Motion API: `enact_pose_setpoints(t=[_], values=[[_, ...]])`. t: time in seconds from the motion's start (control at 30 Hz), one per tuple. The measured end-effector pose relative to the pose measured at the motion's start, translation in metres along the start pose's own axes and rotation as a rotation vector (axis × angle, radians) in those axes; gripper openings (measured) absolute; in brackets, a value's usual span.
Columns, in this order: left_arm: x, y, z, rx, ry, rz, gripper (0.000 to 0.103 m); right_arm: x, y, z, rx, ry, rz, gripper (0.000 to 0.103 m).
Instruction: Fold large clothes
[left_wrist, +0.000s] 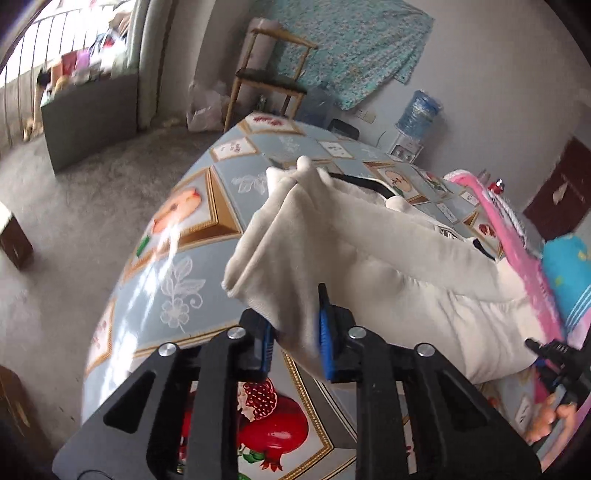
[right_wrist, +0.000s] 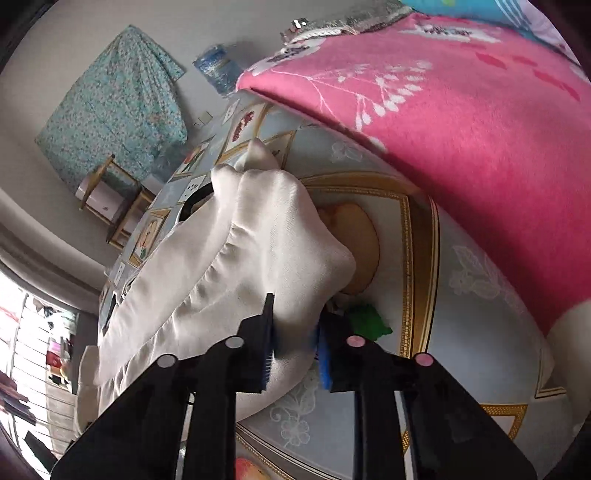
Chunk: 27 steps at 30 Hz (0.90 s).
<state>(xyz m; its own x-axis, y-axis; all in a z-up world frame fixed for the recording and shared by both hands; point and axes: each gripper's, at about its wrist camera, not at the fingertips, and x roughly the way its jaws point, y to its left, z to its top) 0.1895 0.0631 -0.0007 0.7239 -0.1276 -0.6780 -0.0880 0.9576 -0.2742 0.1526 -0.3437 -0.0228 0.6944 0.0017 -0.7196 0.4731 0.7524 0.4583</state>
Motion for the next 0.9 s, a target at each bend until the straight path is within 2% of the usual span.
enact_pose_setpoints(t=[0.1, 0.23, 0.4, 0.5, 0.57, 0.6, 0.67, 0.7, 0.73, 0.8, 0.9], values=[[-0.026, -0.015, 0.0, 0.095, -0.068, 0.026, 0.008, -0.015, 0.009, 0.005, -0.038, -0.027, 0.014, 0.012], [-0.057, -0.027, -0.001, 0.163, -0.11, 0.009, 0.008, -0.036, 0.008, 0.004, -0.049, -0.035, 0.035, 0.012], [-0.101, -0.01, -0.016, 0.158, -0.061, -0.077, 0.008, -0.074, -0.006, -0.02, -0.056, -0.002, 0.062, 0.012], [-0.122, 0.014, -0.036, 0.137, -0.001, -0.088, 0.008, -0.095, -0.023, -0.051, -0.079, 0.054, 0.053, 0.012], [-0.121, 0.032, -0.054, 0.117, 0.061, -0.093, 0.01, -0.092, -0.036, -0.067, -0.104, 0.127, 0.005, 0.017], [-0.114, 0.041, -0.063, 0.107, 0.101, -0.098, 0.015, -0.089, -0.043, -0.074, -0.11, 0.151, -0.02, 0.018], [-0.097, 0.059, -0.079, 0.071, 0.177, -0.071, 0.021, -0.084, -0.057, -0.08, -0.098, 0.197, -0.055, 0.029], [-0.093, 0.067, -0.083, 0.055, 0.201, -0.063, 0.026, -0.086, -0.062, -0.079, -0.085, 0.205, -0.046, 0.031], [-0.094, 0.073, -0.084, 0.04, 0.202, -0.065, 0.03, -0.092, -0.064, -0.077, -0.085, 0.201, -0.044, 0.037], [-0.11, 0.08, -0.08, 0.041, 0.151, -0.064, 0.04, -0.113, -0.064, -0.068, -0.124, 0.15, -0.08, 0.043], [-0.13, 0.075, -0.064, 0.123, 0.055, 0.029, 0.043, -0.138, -0.062, -0.055, -0.171, 0.062, -0.152, 0.051]])
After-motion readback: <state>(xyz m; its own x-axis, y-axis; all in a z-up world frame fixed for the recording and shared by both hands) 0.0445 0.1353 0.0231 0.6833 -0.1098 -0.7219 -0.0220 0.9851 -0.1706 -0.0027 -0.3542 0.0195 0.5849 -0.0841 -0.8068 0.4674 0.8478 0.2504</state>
